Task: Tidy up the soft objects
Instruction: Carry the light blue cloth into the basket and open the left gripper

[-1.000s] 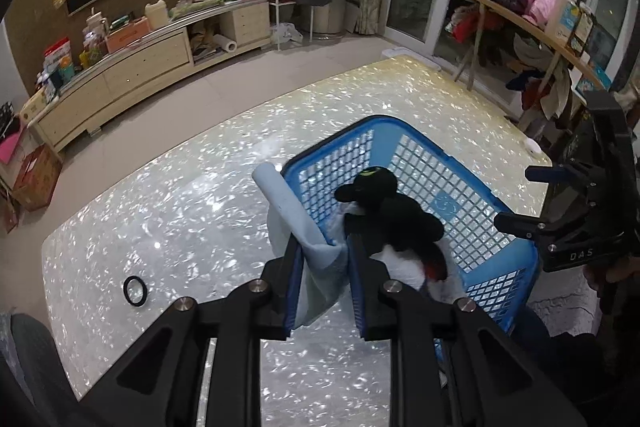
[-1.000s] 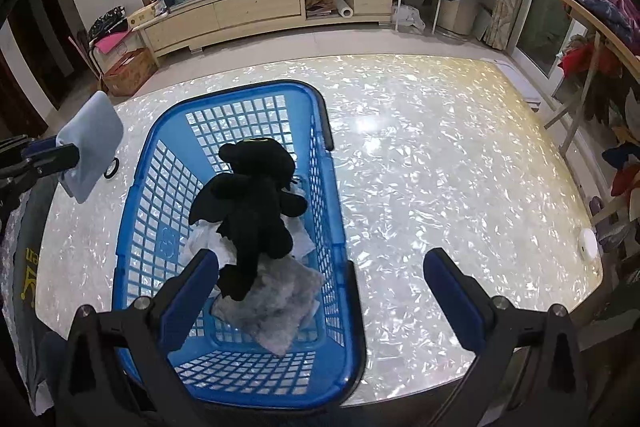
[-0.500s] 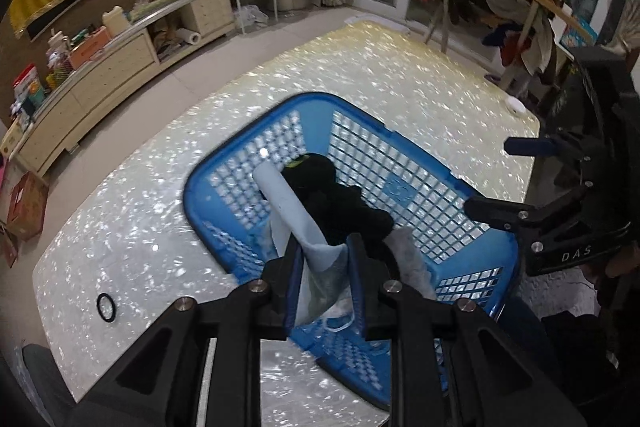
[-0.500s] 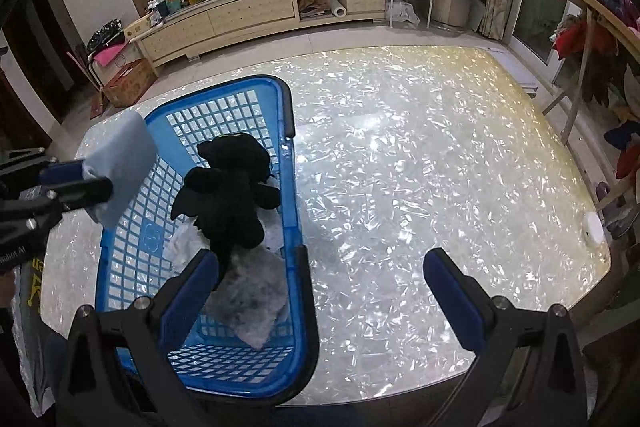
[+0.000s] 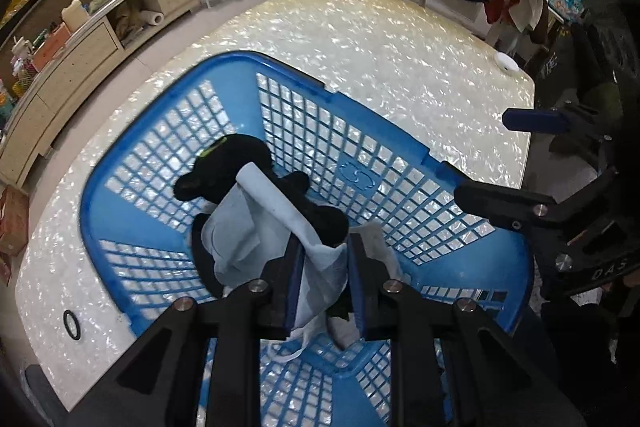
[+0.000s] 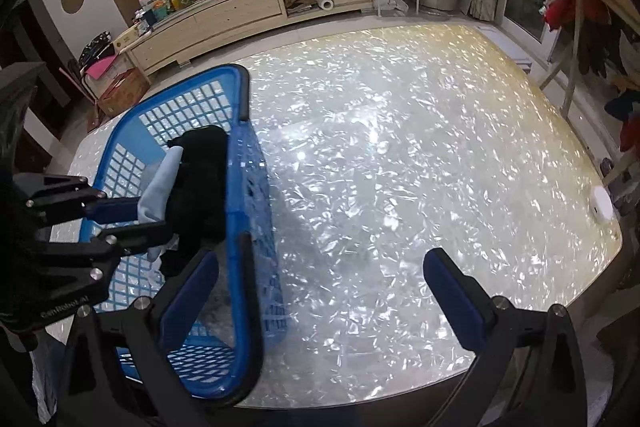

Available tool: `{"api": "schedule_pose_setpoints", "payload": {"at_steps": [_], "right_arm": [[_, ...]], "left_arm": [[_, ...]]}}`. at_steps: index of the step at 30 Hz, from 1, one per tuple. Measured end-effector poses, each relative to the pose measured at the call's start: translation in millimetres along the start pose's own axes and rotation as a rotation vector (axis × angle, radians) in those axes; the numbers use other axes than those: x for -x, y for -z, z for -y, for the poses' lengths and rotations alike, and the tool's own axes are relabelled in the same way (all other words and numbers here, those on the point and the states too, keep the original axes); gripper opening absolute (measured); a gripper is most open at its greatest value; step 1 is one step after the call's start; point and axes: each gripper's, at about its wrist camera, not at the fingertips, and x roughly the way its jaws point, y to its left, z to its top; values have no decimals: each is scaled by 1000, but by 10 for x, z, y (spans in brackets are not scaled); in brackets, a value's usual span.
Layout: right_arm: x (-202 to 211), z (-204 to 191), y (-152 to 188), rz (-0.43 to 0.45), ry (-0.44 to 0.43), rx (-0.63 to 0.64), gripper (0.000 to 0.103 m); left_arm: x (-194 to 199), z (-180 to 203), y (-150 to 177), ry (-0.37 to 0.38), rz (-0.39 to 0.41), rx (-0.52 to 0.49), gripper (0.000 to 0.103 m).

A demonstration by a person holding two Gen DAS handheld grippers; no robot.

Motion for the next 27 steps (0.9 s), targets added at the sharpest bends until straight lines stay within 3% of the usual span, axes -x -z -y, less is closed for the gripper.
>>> {"api": "schedule_pose_setpoints", "payload": {"at_steps": [10, 13, 19, 27], "right_arm": [[51, 12, 12, 10, -30, -12, 103], [52, 22, 3, 13, -31, -15, 103], [35, 24, 3, 11, -32, -13, 103], [115, -59, -26, 24, -30, 2, 103]], "left_arm": [[-134, 30, -66, 67, 8, 23, 20], [-131, 5, -63, 87, 14, 55, 35], [-58, -50, -1, 64, 15, 58, 37], [186, -90, 60, 47, 57, 74, 52]]}}
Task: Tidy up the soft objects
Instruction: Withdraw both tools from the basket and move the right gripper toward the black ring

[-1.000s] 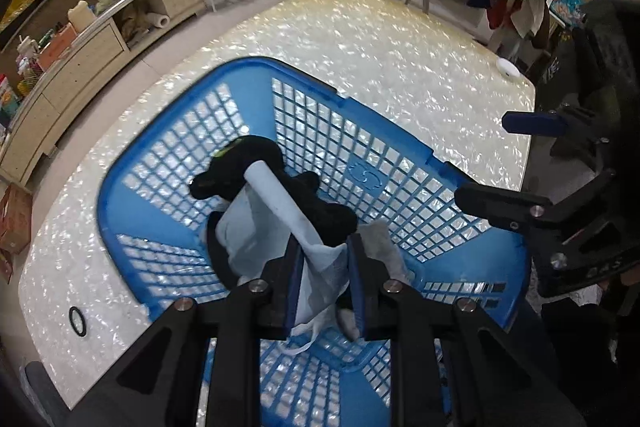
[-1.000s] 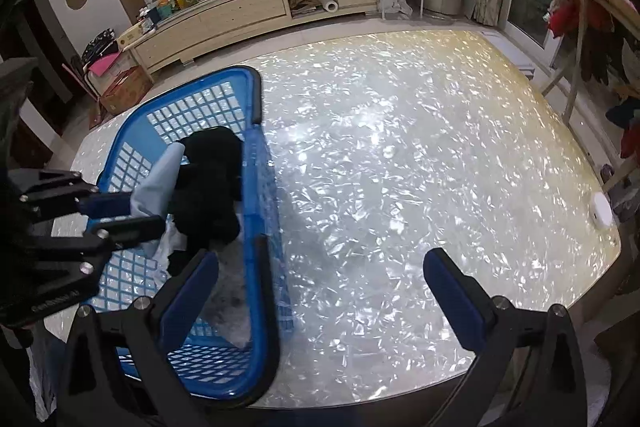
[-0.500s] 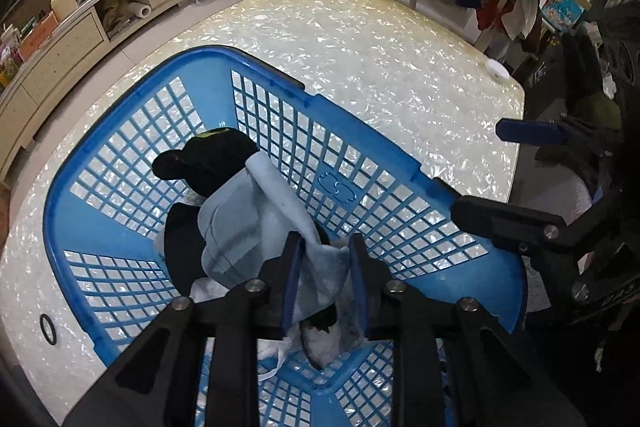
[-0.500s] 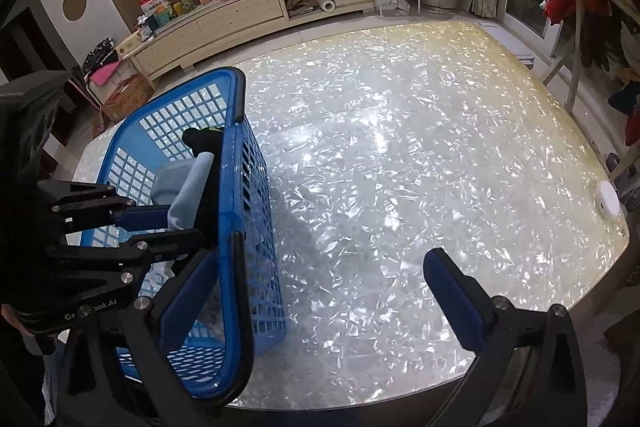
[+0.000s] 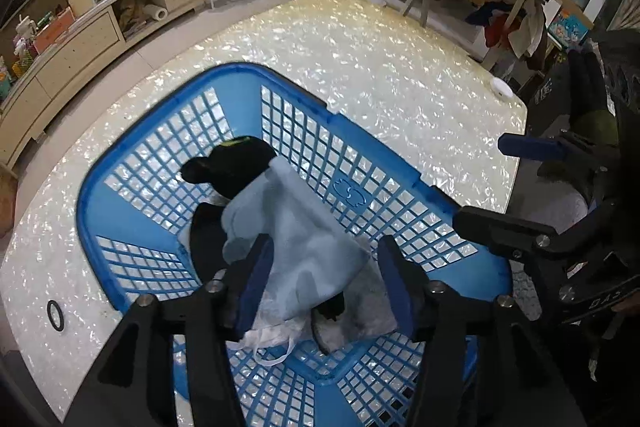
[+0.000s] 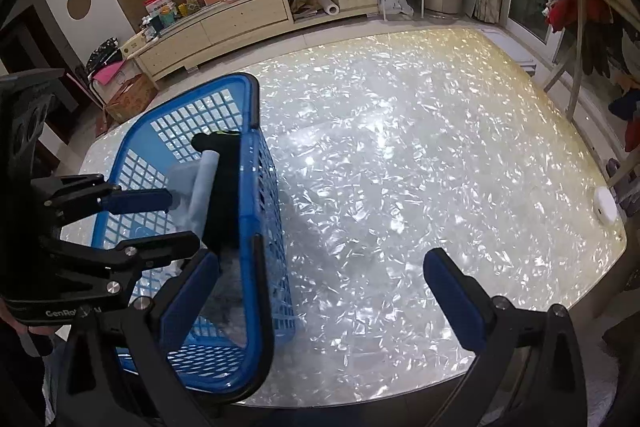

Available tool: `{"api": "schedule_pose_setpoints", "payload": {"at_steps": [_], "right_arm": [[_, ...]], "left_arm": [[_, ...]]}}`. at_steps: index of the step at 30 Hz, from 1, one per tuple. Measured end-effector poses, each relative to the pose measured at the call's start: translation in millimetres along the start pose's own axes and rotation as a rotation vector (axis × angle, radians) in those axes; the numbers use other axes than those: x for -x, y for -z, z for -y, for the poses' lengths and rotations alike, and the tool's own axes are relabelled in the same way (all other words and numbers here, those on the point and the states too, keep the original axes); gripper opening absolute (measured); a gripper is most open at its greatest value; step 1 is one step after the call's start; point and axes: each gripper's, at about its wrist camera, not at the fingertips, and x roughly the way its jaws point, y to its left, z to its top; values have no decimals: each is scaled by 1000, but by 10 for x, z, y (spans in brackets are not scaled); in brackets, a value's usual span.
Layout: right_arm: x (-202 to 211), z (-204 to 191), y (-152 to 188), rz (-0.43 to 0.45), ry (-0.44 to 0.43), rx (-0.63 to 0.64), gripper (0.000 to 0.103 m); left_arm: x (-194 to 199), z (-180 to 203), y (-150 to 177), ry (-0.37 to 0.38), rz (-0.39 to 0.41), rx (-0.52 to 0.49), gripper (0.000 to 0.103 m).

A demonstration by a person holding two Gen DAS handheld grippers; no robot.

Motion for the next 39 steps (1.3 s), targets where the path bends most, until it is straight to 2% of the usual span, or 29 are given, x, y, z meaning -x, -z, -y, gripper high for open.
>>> {"api": "schedule_pose_setpoints", "payload": {"at_steps": [1, 7, 13, 15, 16, 22, 24, 26, 30, 31, 32, 34, 39], "right_arm": [[23, -14, -5, 4, 2, 3, 103], [143, -133, -29, 24, 12, 25, 103], [202, -337, -35, 30, 10, 57, 103], [230, -418, -42, 37, 8, 72, 103], [249, -465, -46, 41, 6, 79, 103], [332, -802, -77, 58, -5, 132, 103], [351, -929, -102, 64, -9, 155, 103], [357, -1043, -125, 67, -16, 176, 103], [327, -1307, -179, 75, -18, 207, 103], [314, -1373, -189, 76, -24, 215, 103], [293, -1429, -195, 76, -28, 223, 103], [240, -1597, -220, 71, -34, 248, 103], [65, -1959, -247, 48, -52, 309, 103]], "left_arm": [[28, -6, 6, -2, 4, 1, 53], [340, -82, 144, -62, 54, -3, 73], [631, -277, 318, -85, 81, 44, 73], [753, -387, 400, -101, 98, 82, 78], [780, -415, 416, -106, 100, 95, 83], [1075, -684, 682, -135, 130, 159, 85], [1224, -799, 803, -144, 171, 190, 87], [1324, -890, 876, -154, 198, 213, 94], [1506, -1099, 1065, -192, 224, 246, 94], [1541, -1153, 1110, -202, 227, 254, 96], [1587, -1231, 1176, -212, 231, 268, 102], [1670, -1372, 1289, -239, 255, 310, 103], [1838, -1731, 1590, -253, 277, 398, 103]]}}
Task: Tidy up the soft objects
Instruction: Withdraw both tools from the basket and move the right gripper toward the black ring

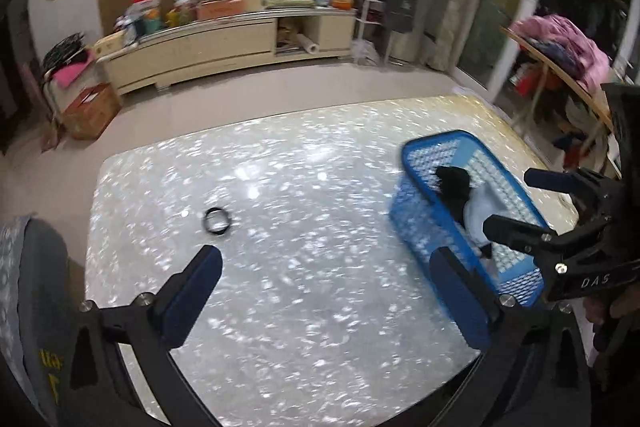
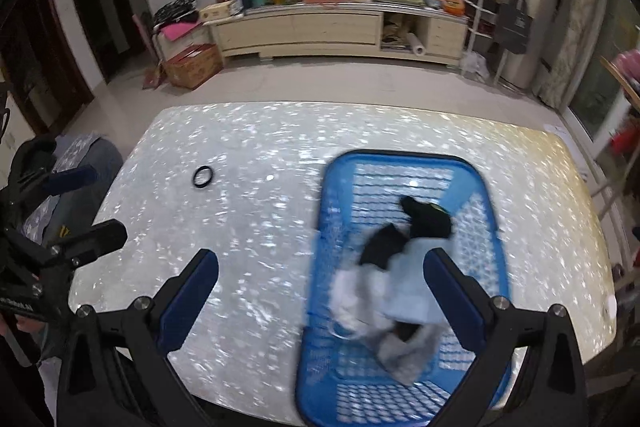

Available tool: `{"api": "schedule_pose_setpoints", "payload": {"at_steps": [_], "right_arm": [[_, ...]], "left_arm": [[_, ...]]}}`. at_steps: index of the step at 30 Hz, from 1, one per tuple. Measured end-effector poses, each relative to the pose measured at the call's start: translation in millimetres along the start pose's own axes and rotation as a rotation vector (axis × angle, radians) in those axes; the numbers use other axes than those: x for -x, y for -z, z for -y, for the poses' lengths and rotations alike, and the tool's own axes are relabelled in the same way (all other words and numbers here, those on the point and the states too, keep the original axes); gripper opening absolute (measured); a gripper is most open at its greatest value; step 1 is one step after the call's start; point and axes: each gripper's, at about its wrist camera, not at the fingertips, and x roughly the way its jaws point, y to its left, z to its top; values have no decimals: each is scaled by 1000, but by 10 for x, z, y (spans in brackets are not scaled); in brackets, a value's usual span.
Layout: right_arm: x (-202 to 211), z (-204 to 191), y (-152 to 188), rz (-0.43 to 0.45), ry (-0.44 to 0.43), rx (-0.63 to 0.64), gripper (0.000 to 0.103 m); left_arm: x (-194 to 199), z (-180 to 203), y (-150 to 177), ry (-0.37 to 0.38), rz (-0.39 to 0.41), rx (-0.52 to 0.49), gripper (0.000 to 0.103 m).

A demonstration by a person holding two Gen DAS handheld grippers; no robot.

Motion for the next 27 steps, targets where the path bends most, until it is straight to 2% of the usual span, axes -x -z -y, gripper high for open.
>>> {"api": "schedule_pose_setpoints", "payload": {"at_steps": [11, 16, 27], "right_arm": [[-595, -740, -272, -60, -101, 157, 103], [-839, -996, -351, -62, -102, 198, 103], [-1450, -1485, -492, -78, -120, 216, 100]], "left_arm": [[-58, -907, 231, -69, -29, 117, 103], [-188, -1230, 320, -112, -49, 141, 103], [-541, -1810, 517, -141, -87, 185, 103]]}}
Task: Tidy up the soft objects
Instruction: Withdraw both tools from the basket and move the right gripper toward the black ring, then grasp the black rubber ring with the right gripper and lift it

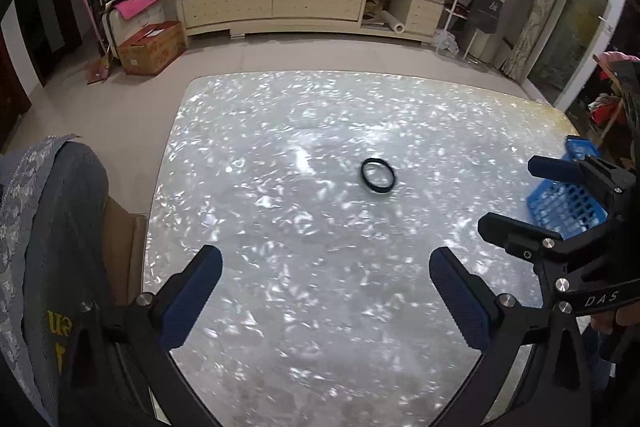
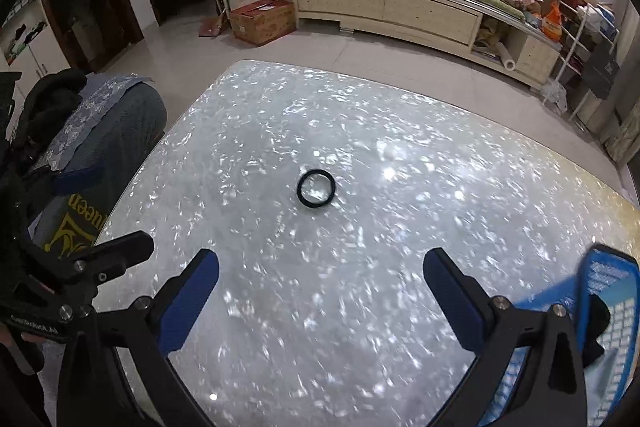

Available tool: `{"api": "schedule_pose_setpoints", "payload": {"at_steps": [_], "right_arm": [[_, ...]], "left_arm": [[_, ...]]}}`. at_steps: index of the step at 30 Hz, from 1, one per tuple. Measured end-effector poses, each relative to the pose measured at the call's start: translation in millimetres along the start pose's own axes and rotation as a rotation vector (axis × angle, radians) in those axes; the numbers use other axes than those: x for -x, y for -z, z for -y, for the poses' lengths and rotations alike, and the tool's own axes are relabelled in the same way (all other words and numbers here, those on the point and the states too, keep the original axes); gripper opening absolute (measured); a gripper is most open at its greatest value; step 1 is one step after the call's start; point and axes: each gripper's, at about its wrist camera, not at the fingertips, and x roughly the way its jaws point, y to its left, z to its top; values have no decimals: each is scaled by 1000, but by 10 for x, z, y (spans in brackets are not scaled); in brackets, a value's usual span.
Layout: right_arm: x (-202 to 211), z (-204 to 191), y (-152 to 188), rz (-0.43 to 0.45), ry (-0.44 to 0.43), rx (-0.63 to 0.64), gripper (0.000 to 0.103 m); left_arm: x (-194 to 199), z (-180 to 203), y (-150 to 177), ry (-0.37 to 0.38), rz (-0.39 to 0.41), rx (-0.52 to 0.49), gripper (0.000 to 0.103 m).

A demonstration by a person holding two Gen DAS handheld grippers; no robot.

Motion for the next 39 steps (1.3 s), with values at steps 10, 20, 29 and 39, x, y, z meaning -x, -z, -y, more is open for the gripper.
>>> {"api": "schedule_pose_setpoints", "payload": {"at_steps": [10, 20, 29, 39], "right_arm": [[-490, -108, -193, -44, 2, 32, 89], [-998, -40, -262, -109, 9, 24, 76], [-1311, -3, -307, -151, 4, -3, 58], [-1416, -27, -422, -147, 5, 14, 34]], "left_arm": [[-368, -284, -95, -20, 7, 14, 103], [-780, -354, -175, -15, -8, 0, 103], [-1069, -387, -231, -28, -31, -20, 103], [-1178, -360, -278, -51, -38, -38, 103]]}}
